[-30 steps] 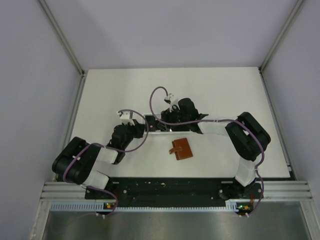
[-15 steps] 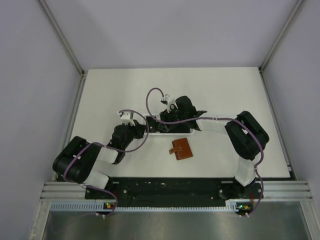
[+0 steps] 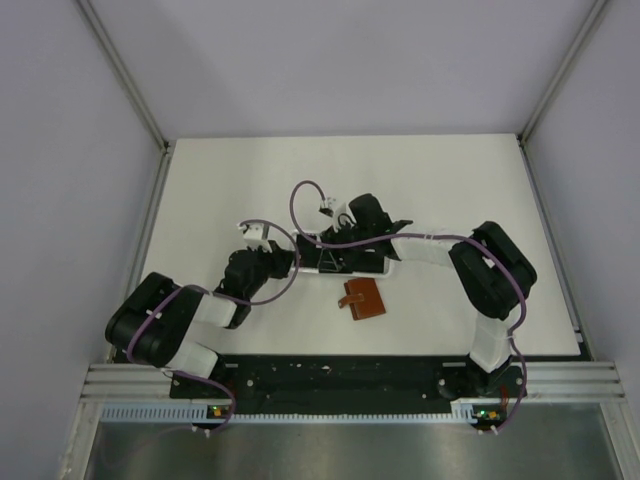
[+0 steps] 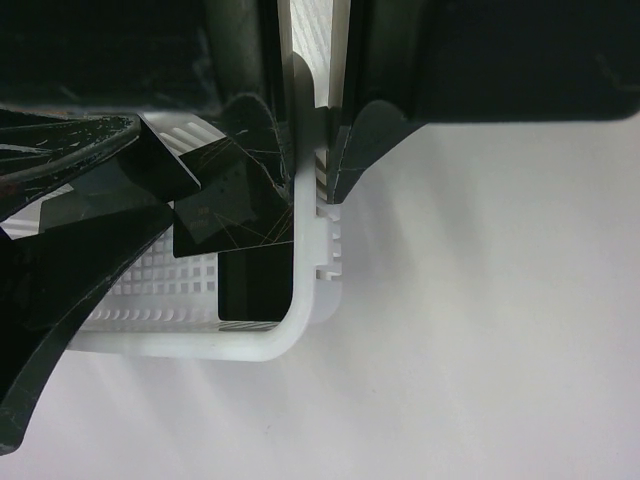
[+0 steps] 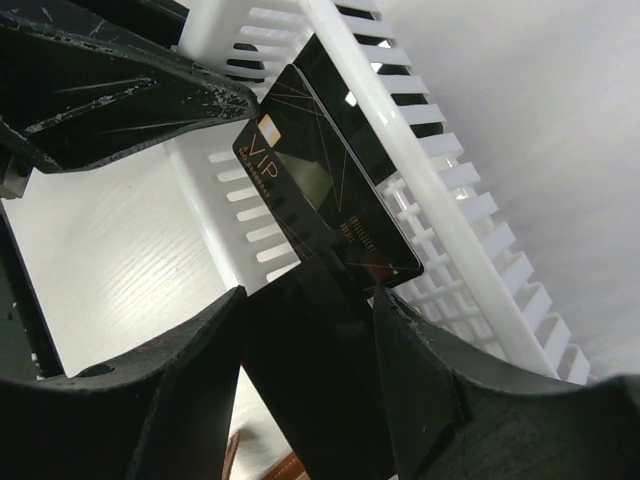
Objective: Put the credit cards into the card holder
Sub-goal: Pick up the credit card from the storage box.
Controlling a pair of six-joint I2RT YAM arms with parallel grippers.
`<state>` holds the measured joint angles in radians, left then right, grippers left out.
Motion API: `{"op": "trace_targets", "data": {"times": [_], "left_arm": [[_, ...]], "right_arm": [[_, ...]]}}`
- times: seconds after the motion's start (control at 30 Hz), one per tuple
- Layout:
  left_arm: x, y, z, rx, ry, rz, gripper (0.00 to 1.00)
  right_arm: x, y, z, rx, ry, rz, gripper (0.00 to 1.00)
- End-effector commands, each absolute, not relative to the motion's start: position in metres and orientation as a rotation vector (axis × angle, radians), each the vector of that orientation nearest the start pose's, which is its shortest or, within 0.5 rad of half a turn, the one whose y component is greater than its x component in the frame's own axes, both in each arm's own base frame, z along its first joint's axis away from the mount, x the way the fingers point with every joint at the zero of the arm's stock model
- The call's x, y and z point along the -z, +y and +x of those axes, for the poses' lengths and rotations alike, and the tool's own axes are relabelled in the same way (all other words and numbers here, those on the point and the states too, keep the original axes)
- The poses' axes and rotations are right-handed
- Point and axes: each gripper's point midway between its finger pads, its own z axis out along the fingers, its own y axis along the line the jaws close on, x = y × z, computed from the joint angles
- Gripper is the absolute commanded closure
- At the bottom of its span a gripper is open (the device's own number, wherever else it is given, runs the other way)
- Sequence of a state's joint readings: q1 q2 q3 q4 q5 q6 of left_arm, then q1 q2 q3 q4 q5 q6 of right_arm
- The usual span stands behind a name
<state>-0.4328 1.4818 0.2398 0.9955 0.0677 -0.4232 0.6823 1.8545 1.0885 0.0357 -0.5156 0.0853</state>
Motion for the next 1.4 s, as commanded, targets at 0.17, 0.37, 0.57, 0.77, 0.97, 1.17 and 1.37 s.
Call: {"op": "trace_targets", "data": {"times": [0.17,0.37,0.57,0.77,0.97,1.17,1.37], "left_arm": [[-0.109,-0.198,0.326,0.766,1.709,0.105,1.0],[-0.109,-0.198,0.326,0.765,1.709,0.104,1.0],[-0.108,-0.199,0.326,0.765,1.712,0.105,1.0],[-0.108,-0.199,0.327,0.766,1.712,0.107,1.0],[-0.107,-0.2,0.327,0.768,1.716,0.109,1.0],[-0.106,-0.2,0.327,0.767,1.72,0.109,1.0],[-0.102,-0.197,0.327,0.754,1.733,0.091,1.0]], "right_arm": [[-0.077,0.359,0.302,-0.971,2.129,-0.998,0.37],[-0.072,0.356,0.295,-0.988,2.161,-1.013,0.34],[-0.071,0.363,0.279,-1.114,2.169,-1.049,0.35],[-0.069,0.363,0.273,-1.151,2.182,-1.068,0.39],[-0.064,0.358,0.274,-1.103,2.201,-1.077,0.37],[-0.062,0.355,0.281,-1.045,2.219,-1.047,0.55],[-0.068,0.349,0.301,-0.926,2.234,-0.95,0.75]]}}
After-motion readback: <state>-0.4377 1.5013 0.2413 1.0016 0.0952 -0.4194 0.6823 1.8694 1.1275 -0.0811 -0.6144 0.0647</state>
